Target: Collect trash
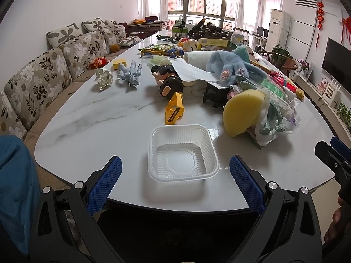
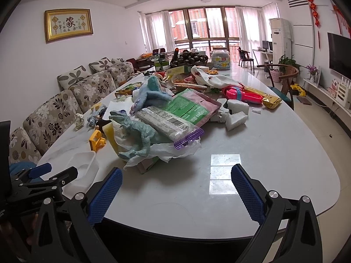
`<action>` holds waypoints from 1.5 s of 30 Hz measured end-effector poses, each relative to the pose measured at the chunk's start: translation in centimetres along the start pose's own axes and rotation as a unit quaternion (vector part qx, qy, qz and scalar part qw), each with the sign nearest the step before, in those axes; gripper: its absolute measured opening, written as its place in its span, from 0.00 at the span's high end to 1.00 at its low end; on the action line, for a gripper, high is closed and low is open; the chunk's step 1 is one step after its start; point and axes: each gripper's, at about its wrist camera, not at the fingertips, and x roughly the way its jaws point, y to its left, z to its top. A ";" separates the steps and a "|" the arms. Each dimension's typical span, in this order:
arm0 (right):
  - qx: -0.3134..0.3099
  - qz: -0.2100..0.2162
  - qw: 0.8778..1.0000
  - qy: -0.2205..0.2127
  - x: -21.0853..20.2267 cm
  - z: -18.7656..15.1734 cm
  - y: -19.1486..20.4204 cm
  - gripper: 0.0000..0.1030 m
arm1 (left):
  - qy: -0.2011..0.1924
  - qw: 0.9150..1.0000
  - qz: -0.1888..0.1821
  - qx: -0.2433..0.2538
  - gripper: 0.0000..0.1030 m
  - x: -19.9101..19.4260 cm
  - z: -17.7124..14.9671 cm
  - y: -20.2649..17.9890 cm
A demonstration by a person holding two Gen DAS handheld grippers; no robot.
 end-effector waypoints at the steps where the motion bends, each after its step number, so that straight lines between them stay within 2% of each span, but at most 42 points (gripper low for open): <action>1: 0.001 0.000 1.000 0.000 0.0 0.0 0.0 0.05 | -0.001 1.000 0.000 0.000 0.07 0.0 0.0 0.0; 14: -0.004 0.005 1.000 -0.002 -0.2 0.4 0.1 0.05 | -0.001 1.000 -0.001 0.000 0.07 -0.1 0.0 0.1; 17: -0.044 0.022 0.999 -0.009 0.2 2.2 0.6 0.05 | -0.003 1.000 -0.004 0.000 0.07 -0.3 0.0 0.2; 20: -0.142 0.028 0.989 -0.027 2.1 5.2 1.4 0.05 | -0.012 1.000 -0.010 -0.001 0.07 -0.9 0.2 0.5; 23: -0.202 0.072 0.977 0.008 5.6 7.9 1.7 0.05 | -0.017 1.000 -0.008 0.000 0.07 -1.1 0.3 0.7; 27: -0.212 0.133 0.961 0.117 12.3 9.7 1.1 0.05 | -0.015 1.000 -0.003 -0.008 0.07 -1.0 0.5 1.1; 28: -0.200 0.168 0.955 0.140 13.6 9.8 0.8 0.12 | -0.015 1.000 -0.002 -0.008 0.07 -1.0 0.5 1.1; 29: -0.165 0.221 0.945 0.176 15.2 10.1 0.2 0.33 | -0.016 1.000 0.001 -0.006 0.07 -1.1 0.5 1.1; 30: -0.139 0.244 0.939 0.201 16.2 10.3 0.0 0.44 | -0.016 1.000 0.005 -0.004 0.07 -1.1 0.5 1.0; 31: -0.131 0.245 0.939 0.202 16.5 10.5 0.1 0.57 | -0.017 1.000 0.009 -0.001 0.07 -1.1 0.5 1.0; 34: -0.110 0.248 0.938 0.215 16.6 10.7 0.0 0.59 | -0.033 0.999 0.009 0.010 0.07 -1.5 0.4 0.7; 36: -0.086 0.267 0.941 0.189 14.4 11.1 -0.5 0.60 | -0.044 0.999 -0.001 0.021 0.07 -1.6 0.1 0.5; 40: -0.092 0.272 0.949 0.130 9.4 11.1 -0.6 0.60 | -0.055 0.998 -0.023 0.035 0.07 -1.5 -0.8 -0.2; 43: -0.082 0.264 0.956 0.094 6.8 10.6 -1.6 0.60 | -0.034 0.998 -0.007 0.052 0.07 0.7 -0.7 -1.8; 45: -0.078 0.254 0.962 0.067 5.2 10.0 -2.2 0.60 | -0.010 0.998 0.021 0.058 0.07 3.0 -0.2 -2.8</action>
